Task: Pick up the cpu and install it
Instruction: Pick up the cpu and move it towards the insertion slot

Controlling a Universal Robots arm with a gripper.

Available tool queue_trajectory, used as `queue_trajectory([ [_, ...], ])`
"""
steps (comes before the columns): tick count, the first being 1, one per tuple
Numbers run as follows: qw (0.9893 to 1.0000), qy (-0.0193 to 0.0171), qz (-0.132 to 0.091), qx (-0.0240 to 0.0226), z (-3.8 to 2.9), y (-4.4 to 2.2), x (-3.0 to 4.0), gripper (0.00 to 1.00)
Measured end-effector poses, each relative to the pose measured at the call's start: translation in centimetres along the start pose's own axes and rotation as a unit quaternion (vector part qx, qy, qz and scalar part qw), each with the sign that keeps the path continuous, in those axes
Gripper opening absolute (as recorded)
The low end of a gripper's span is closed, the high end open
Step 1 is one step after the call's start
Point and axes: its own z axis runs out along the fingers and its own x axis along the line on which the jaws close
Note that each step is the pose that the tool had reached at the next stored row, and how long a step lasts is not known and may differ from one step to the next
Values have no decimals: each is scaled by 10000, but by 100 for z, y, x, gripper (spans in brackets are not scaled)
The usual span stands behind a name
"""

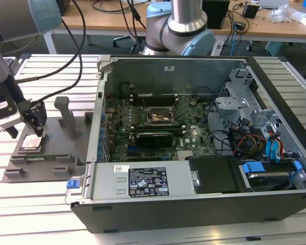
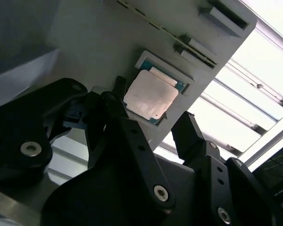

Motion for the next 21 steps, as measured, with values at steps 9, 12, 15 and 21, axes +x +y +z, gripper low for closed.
queue_trajectory([
  [9,10000,0,0,0,235,25,16,66],
  [12,10000,0,0,0,312,27,17,66],
  [15,10000,1,0,1,325,28,18,66],
  [21,10000,1,0,1,327,27,18,65],
])
